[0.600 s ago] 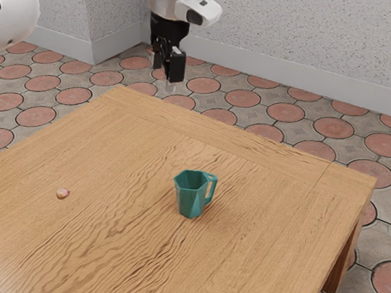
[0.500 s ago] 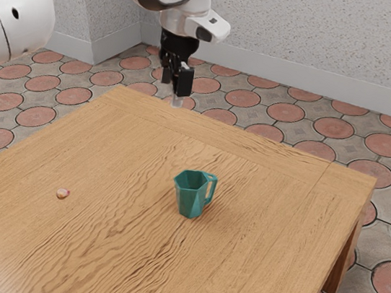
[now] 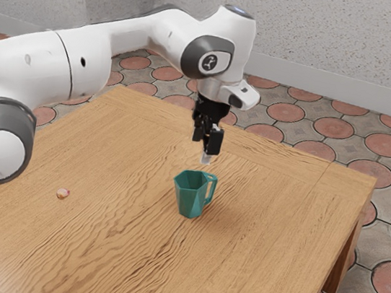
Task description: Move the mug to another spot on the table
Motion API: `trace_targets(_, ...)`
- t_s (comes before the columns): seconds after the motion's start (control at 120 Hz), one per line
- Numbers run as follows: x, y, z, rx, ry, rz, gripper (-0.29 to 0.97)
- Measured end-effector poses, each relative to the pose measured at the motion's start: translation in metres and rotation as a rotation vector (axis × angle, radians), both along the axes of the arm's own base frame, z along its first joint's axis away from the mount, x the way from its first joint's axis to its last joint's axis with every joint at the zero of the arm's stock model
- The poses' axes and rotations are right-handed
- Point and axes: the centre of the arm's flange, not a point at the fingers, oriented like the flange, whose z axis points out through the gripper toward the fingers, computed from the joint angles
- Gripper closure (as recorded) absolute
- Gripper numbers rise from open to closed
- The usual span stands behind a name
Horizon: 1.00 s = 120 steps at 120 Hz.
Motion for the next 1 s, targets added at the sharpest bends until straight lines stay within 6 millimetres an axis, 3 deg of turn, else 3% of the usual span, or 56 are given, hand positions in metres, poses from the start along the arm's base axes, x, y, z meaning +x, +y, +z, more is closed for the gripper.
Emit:
trace_targets(0.108,0.008,-0.002,-0.032,-0.037,0.027,0.023,0.0)
trace_targets(0.333,0.032,0.014,-0.082,-0.069,-0.012,0.084,0.0)
trace_targets(0.558,0.047,0.016,-0.128,-0.097,-0.056,0.11,0.04)
trace_targets(0.808,0.057,0.025,-0.148,-0.098,-0.094,0.137,0.28)
trace_targets(1.0,0.058,0.026,-0.164,-0.1,-0.089,0.153,0.4)
